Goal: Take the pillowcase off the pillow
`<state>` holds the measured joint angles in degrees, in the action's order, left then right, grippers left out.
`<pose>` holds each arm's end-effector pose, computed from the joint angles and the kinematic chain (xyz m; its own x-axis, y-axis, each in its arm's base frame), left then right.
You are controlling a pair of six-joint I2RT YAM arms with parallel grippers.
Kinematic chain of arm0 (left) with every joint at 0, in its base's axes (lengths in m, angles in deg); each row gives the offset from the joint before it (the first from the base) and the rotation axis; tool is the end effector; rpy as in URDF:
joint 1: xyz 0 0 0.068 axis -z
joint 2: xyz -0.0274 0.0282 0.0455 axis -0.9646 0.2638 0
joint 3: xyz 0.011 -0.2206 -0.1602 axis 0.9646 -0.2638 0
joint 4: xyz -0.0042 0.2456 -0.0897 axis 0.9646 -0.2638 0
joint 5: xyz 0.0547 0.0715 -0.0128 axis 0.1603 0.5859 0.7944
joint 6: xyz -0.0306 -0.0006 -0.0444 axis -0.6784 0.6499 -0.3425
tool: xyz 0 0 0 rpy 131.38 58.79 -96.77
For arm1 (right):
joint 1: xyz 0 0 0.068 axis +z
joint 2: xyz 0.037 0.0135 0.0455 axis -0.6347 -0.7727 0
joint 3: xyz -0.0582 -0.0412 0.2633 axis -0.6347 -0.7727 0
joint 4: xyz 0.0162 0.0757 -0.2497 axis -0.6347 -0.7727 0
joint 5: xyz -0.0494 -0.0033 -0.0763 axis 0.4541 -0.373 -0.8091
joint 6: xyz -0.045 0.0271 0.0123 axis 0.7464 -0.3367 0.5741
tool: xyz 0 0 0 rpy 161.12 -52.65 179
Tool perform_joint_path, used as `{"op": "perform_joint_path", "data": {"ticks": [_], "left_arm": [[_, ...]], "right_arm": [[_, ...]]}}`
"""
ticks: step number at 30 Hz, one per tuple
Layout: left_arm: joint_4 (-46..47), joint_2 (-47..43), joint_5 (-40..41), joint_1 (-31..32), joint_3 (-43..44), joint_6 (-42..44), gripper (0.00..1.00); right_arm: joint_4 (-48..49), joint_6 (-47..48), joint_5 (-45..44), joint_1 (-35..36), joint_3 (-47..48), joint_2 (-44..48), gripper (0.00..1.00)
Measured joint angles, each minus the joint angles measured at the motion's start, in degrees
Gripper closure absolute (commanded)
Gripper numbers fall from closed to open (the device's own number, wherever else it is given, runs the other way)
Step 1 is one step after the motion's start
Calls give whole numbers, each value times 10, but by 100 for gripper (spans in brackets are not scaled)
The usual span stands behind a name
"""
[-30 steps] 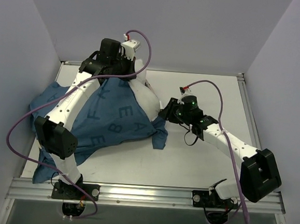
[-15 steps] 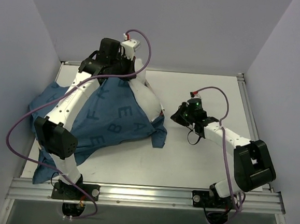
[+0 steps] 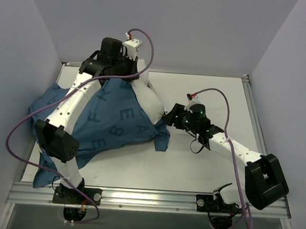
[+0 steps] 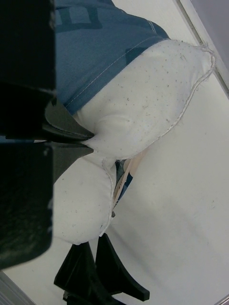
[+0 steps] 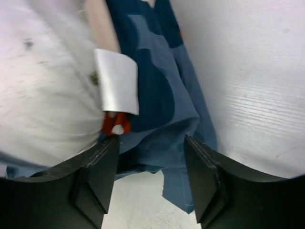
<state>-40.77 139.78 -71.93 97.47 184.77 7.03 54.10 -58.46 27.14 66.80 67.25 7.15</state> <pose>0.3626 -0.1630 0.4154 -0.5129 0.2008 -0.8347 0.5804 0.7975 -0.1648 0.2658 0.1480 0.2421 -0.5805 0.3356 -0.7419 -0.3996 0.6764 0.6187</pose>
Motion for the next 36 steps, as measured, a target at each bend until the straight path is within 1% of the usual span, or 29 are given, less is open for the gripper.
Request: {"op": "perform_joint_path", "data": {"ticks": [3,8,12,13,16,19,22,24,25,26,27,30,32,36], "left_arm": [[-5,0,-1,0,9,0,98],[-19,0,-11,-2,32,2,98],[-40,0,-22,-7,66,2,98],[-43,-2,-26,-9,73,4,98],[-49,-13,-38,-17,83,13,98],[-61,-30,-47,-22,85,15,98],[-70,-39,-54,-23,88,15,98],[-73,-39,-56,-23,95,15,98],[-75,-39,-58,-23,98,14,98],[-78,-39,-60,-24,102,13,98],[-82,-39,-66,-28,109,10,98],[-90,-39,-91,-47,130,-7,98],[-94,-39,-111,-71,150,-20,98],[-94,-39,-133,-114,190,-34,98]], "right_arm": [[8,23,1,11,0,18,39],[12,57,22,7,3,-11,38],[12,139,54,7,4,-21,36],[13,162,59,7,4,-17,34],[28,226,67,7,-3,15,32],[60,271,75,7,-9,56,32],[83,294,96,7,5,61,34],[88,301,114,7,22,44,51],[90,301,123,7,33,32,78],[90,302,131,8,43,18,91],[91,296,138,8,54,3,100],[93,270,145,-1,62,-15,100],[105,248,148,-17,56,-13,100],[155,189,155,-60,12,7,100]]}}
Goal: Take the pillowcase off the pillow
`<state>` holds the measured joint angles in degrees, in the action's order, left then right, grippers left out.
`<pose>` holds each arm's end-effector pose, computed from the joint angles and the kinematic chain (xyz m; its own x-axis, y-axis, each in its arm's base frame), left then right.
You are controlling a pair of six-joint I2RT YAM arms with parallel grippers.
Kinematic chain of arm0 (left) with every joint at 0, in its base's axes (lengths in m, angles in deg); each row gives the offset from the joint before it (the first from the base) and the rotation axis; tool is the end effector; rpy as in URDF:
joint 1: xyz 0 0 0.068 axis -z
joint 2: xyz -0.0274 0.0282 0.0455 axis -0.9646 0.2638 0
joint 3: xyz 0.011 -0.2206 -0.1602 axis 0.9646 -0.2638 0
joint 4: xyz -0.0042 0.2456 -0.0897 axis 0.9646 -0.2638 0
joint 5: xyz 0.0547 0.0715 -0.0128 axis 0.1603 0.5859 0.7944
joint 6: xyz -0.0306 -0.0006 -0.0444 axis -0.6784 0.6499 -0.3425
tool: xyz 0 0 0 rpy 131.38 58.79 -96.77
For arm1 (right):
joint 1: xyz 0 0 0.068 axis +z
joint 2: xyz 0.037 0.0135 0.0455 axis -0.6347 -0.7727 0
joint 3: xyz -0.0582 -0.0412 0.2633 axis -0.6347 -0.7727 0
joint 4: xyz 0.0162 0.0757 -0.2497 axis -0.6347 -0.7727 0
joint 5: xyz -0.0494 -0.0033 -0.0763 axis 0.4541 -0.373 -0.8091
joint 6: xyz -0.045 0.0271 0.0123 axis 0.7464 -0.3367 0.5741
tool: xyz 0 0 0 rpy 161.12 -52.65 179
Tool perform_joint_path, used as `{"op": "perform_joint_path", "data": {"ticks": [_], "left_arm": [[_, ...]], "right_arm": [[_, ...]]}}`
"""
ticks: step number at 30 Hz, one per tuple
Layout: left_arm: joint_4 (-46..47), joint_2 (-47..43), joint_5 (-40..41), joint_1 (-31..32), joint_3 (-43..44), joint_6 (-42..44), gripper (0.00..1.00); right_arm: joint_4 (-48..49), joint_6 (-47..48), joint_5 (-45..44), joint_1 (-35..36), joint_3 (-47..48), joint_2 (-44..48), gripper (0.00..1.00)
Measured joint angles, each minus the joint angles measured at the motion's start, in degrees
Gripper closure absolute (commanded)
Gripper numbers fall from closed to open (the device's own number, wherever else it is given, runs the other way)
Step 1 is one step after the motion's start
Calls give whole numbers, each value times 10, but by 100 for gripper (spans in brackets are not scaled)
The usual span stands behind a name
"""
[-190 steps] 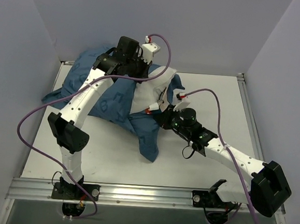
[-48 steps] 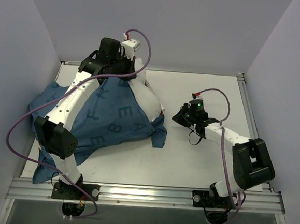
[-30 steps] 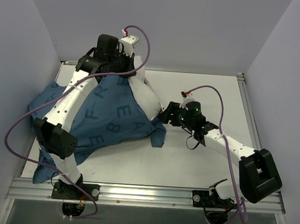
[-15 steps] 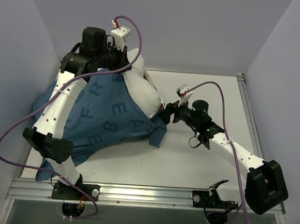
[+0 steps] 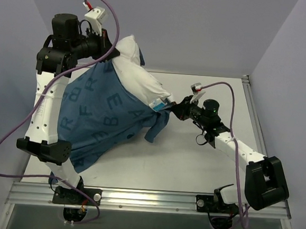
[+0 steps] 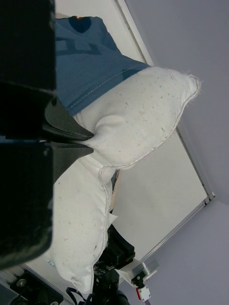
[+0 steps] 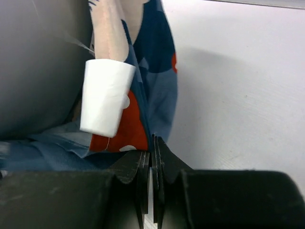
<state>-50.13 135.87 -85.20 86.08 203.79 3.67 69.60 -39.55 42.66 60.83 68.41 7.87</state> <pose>0.3197 -0.0822 0.5241 -0.3737 0.0109 -0.9275 0.6012 0.7643 -0.2332 0.2766 0.1279 0.2815 -0.1987 0.1909 -0.9613 -0.7602 0.5890 0.2741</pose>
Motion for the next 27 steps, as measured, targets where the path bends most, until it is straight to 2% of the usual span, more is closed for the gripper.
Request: {"op": "perform_joint_path", "data": {"ticks": [6,7,8,9,11,12,13,15,19,20,24,27], "left_arm": [[0,0,-37,-10,21,-15,98],[0,0,-39,-10,20,-18,98],[0,0,-42,-9,17,-22,98],[2,0,-43,-8,13,-23,98],[13,-3,-39,-1,-5,-23,98],[19,-4,-35,1,-16,-22,98],[25,-5,-31,8,-27,-20,98],[32,-6,-21,22,-50,-14,98],[33,-6,-2,55,-89,-4,98],[33,-5,2,64,-94,-1,98],[30,-5,12,84,-97,4,98],[30,-5,15,87,-97,5,98]], "right_arm": [[46,-64,8,-11,-47,13,100],[48,-70,9,-10,-49,12,94],[48,-77,9,-7,-50,7,79],[45,-82,10,-4,-50,2,52],[12,-83,7,-2,-48,-1,37],[-16,-81,5,-3,-44,0,19],[-52,-78,-4,-5,-35,3,13],[-124,-65,-24,-15,-11,22,7],[-253,-34,-35,-57,102,81,7],[-270,-24,-35,-67,146,89,1],[-294,-12,-18,-63,256,98,0],[-294,-13,-9,-20,279,94,0]]}}
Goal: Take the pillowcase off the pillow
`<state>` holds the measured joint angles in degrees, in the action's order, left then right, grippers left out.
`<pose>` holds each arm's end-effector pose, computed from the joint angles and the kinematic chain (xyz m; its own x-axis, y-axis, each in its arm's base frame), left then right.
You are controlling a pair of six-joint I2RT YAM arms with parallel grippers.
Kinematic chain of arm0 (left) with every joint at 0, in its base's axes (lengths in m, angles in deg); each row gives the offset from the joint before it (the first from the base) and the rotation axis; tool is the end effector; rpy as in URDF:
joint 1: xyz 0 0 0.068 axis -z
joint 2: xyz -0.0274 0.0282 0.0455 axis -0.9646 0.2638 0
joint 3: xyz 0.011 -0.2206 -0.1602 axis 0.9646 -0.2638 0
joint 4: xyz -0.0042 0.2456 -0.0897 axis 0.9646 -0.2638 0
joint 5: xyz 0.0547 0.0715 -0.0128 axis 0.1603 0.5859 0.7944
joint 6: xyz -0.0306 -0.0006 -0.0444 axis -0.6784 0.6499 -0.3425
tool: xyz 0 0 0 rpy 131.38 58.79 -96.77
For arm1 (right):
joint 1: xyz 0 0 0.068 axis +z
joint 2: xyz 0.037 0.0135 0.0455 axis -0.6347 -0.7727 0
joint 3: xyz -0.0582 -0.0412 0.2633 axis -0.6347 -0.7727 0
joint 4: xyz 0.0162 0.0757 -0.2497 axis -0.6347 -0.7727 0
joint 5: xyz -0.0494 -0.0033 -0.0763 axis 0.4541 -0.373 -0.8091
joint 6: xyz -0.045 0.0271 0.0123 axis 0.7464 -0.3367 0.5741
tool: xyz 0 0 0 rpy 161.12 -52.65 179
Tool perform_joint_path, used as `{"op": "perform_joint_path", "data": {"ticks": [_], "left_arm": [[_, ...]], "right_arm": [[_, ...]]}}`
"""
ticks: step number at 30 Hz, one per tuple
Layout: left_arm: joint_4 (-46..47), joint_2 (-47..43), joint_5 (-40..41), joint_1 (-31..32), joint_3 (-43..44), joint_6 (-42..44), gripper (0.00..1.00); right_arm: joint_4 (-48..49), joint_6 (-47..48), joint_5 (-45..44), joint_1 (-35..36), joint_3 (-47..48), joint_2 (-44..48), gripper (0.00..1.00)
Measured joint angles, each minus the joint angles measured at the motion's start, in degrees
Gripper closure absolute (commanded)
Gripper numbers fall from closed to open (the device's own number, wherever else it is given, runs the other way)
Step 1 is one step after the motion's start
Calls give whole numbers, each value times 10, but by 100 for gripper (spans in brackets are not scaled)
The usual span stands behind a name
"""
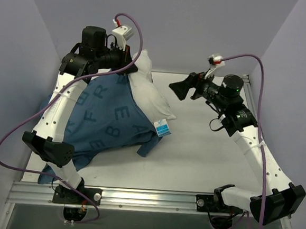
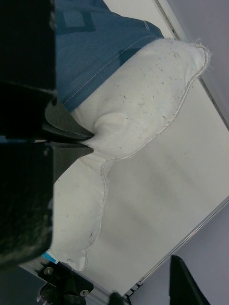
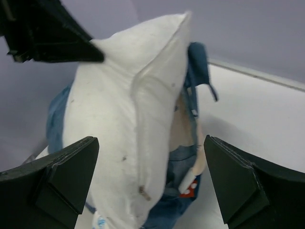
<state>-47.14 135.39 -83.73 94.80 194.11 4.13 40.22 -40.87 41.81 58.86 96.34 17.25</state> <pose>0.3237 -0.1363 0.4839 -0.4535 0.1054 -0.8850 0.6730 0.6916 -0.2624 0.2492 0.1067 0.4447 -0.0807 0.2595 -0.9624 -0.7600 0.6087 0.2279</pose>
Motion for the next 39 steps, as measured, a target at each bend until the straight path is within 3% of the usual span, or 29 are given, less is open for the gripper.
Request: {"op": "perform_joint_path", "data": {"ticks": [7,16,24,27,28,31,36,37,38,39], "left_arm": [[0,0,4,1,0,1,98],[0,0,4,2,0,1,98],[-16,0,4,5,0,1,98],[-17,0,9,4,0,1,98],[-19,0,10,4,0,2,98],[-29,0,16,4,0,4,98],[-33,1,25,4,-16,14,98],[-33,1,28,4,-20,16,85],[-31,1,30,4,-24,21,43],[-31,2,32,4,-26,26,24]], "right_arm": [[4,-21,30,102,11,-80,0],[41,-49,45,110,-31,-97,0],[132,-90,79,144,-99,-98,0],[155,-93,77,175,-99,-109,19],[163,-94,76,183,-98,-116,44],[175,-101,77,192,-92,-148,100],[200,-136,71,192,-86,-195,100],[205,-144,69,193,-87,-200,100],[210,-150,67,193,-90,-202,100],[214,-157,63,193,-94,-202,100]]}}
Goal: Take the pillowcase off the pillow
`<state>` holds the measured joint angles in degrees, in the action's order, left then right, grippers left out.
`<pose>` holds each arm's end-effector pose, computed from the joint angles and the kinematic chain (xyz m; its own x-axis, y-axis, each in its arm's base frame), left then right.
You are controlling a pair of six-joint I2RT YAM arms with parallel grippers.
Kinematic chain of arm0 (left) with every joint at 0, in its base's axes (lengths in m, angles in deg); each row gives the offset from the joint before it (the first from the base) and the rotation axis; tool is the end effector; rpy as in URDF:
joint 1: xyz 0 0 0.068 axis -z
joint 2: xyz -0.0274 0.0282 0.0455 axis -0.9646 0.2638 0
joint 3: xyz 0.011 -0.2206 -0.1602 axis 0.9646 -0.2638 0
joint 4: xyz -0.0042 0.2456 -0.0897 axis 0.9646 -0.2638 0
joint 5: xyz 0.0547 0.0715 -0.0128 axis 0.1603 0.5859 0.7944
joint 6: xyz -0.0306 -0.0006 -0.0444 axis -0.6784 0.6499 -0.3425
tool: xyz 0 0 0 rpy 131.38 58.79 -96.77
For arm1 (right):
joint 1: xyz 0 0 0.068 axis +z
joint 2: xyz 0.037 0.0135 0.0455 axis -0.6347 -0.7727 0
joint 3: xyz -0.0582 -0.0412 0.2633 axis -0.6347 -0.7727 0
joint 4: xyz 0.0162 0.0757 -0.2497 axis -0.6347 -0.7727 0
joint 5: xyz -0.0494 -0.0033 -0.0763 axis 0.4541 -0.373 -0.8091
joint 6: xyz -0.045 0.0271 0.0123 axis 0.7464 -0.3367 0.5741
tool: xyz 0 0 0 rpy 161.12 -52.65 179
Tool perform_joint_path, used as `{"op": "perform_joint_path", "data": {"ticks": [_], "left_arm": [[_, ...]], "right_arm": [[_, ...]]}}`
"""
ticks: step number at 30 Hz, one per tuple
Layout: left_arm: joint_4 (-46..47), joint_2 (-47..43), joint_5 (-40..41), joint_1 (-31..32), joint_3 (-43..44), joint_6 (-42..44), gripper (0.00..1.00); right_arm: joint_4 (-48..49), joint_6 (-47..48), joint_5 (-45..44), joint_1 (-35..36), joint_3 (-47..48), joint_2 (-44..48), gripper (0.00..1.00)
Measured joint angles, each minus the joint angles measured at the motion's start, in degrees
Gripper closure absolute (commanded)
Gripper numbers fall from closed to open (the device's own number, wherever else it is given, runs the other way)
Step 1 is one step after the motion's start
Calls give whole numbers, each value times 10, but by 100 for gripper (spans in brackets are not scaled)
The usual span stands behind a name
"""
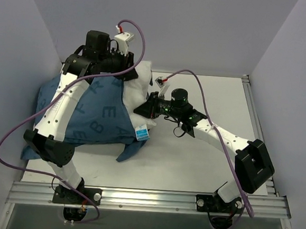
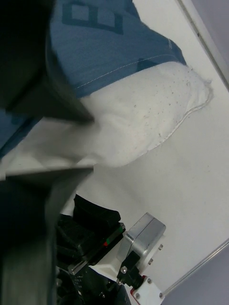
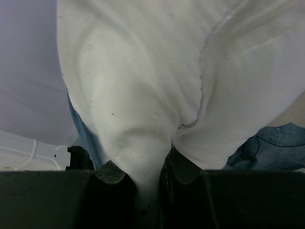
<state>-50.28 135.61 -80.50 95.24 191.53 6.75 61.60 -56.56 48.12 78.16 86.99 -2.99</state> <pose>0.3269 -0.1384 0.4638 -0.5052 0.1711 -0.8459 0.6433 0.7281 -0.2369 0.2696 0.2432 0.3189 -0.5191 0.1629 -0.8390 -0.8122 0.2117 0.5436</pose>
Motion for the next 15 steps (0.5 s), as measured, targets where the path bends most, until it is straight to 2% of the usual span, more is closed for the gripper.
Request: {"op": "perform_joint_path", "data": {"ticks": [1,2,8,9,10,13,15], "left_arm": [[2,0,0,0,0,3,2],[3,0,0,1,0,9,6],[3,-3,3,4,-14,49,6],[4,-8,6,4,-28,54,6],[4,-14,9,4,-46,62,0],[-4,-29,28,6,-104,80,34],[-10,-29,43,9,-133,97,35]], "right_arm": [[2,-7,-9,0,-4,0,100],[2,-11,-16,1,-7,0,100],[29,-68,-59,2,-68,-6,100],[36,-76,-64,2,-76,-9,100],[41,-84,-68,3,-82,-13,100],[51,-101,-82,11,-87,-24,100],[63,-111,-86,17,-89,-30,100]]}}
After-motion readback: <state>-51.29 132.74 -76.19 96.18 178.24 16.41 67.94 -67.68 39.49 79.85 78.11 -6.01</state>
